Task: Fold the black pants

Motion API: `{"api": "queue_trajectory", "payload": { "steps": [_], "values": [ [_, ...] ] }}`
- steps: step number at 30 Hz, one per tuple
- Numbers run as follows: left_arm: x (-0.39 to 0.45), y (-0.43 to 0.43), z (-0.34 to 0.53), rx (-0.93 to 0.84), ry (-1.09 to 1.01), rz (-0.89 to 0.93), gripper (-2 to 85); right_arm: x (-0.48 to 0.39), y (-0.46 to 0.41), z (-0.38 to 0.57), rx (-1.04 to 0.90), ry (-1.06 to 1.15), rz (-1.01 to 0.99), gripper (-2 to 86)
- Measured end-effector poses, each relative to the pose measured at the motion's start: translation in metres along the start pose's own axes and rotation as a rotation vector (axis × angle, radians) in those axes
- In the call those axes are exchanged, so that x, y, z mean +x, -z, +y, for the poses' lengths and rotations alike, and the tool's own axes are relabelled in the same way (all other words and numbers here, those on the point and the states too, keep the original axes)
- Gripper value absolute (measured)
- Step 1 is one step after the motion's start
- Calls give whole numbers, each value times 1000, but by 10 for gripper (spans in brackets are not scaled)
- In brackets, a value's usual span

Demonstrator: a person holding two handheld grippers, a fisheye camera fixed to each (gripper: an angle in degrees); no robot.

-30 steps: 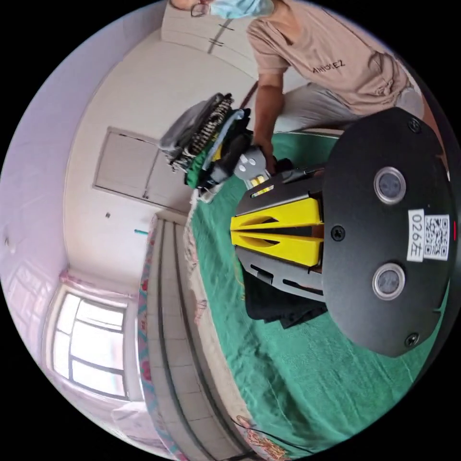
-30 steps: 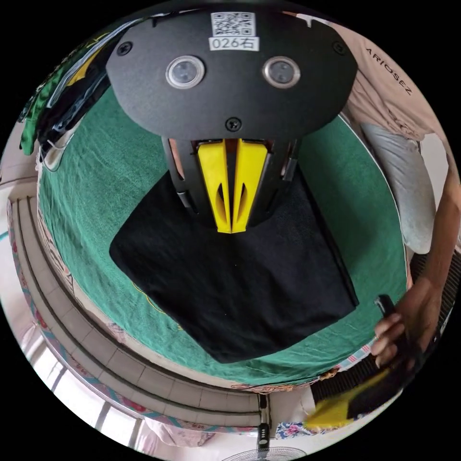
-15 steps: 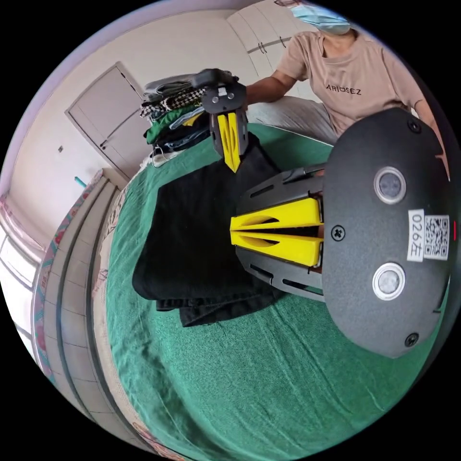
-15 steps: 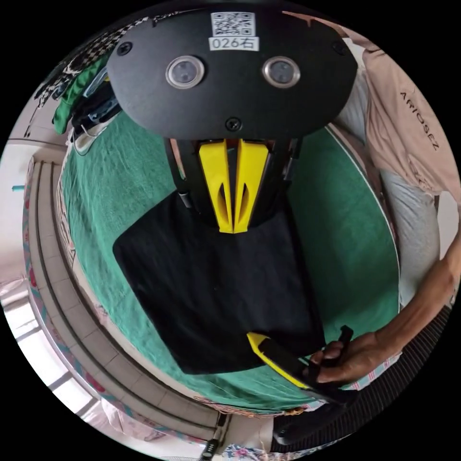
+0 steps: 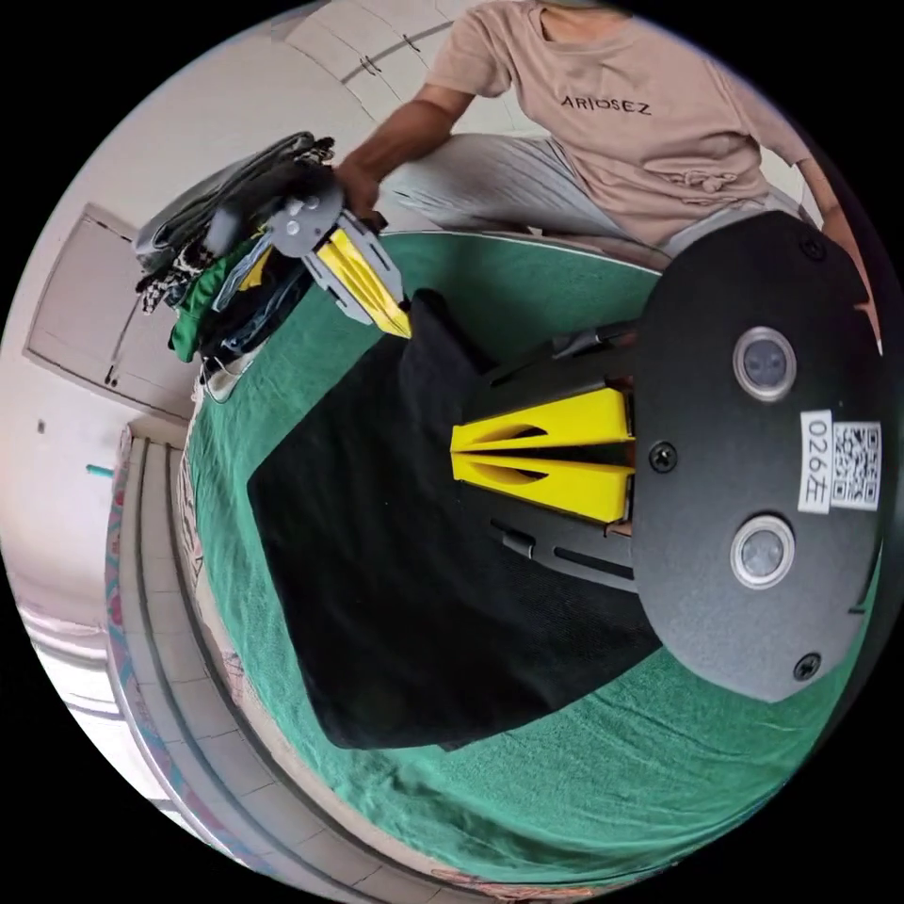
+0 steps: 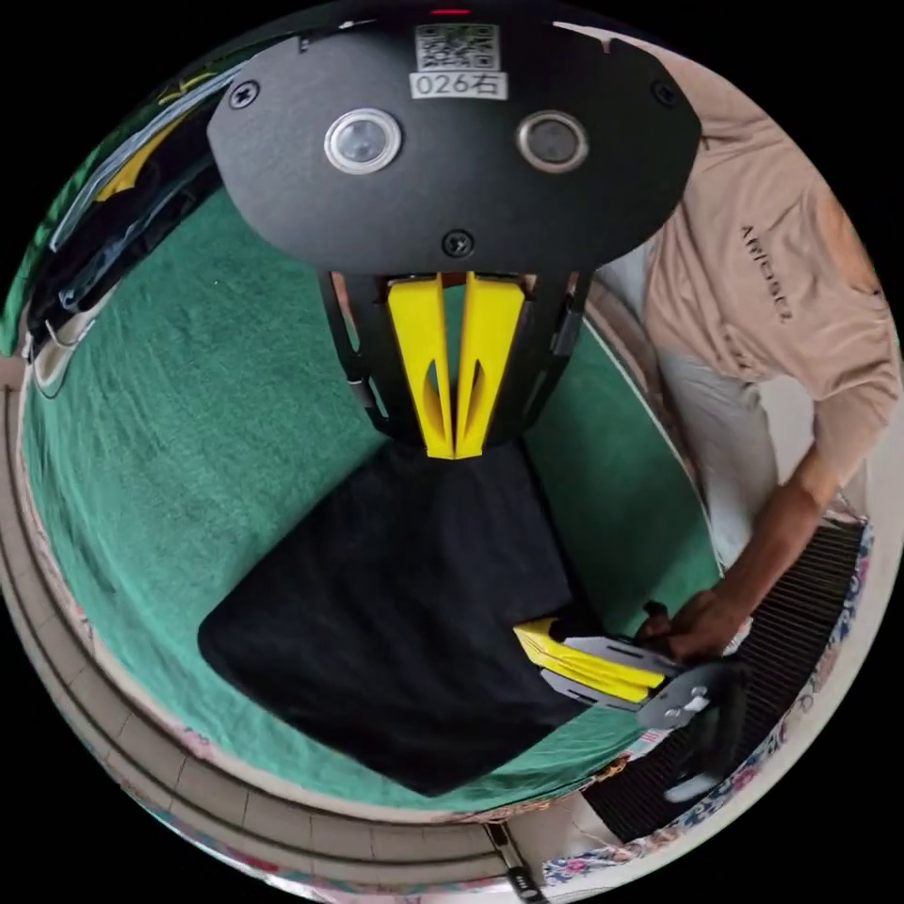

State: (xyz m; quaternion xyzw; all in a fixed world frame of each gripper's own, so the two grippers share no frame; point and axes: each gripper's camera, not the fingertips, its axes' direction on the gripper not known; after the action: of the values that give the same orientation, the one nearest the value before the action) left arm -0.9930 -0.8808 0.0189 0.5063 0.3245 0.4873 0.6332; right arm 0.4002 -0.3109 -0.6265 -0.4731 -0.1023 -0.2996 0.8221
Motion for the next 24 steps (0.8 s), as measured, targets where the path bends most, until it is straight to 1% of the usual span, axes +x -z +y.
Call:
{"api": "queue_trajectory", "payload": {
  "steps": [2, 5, 7, 9, 11, 13, 16, 20, 24],
  "values": [
    [0, -6, -6, 1, -16, 14, -10, -20, -3, 2, 38, 31, 103, -9],
    [13, -21, -13, 26, -76, -39, -10, -47, -16, 9, 88, 93, 246, -9],
    [16, -31, -21, 19, -40, -57, -10, -61, -28, 12, 103, 160, 329, -9],
    [15, -44, -25, 42, 58, -64, -10, -69, -40, 9, 89, 149, 369, -9],
    [15, -55, -25, 68, 72, -71, -10, -70, -49, 9, 89, 146, 384, -9],
    [10, -65, -26, 86, 84, -56, -10, -64, -56, 11, 95, 114, 358, -9],
    [-2, -80, -29, 82, 89, -19, -10, -45, -67, 13, 101, 34, 266, -9],
    [-12, -103, -30, 87, 102, -19, -10, -29, -90, 26, 130, 63, 227, -9],
    [-33, -126, -29, 76, 144, 33, -9, -18, -116, 35, 118, 62, 224, -9]
  ]
}}
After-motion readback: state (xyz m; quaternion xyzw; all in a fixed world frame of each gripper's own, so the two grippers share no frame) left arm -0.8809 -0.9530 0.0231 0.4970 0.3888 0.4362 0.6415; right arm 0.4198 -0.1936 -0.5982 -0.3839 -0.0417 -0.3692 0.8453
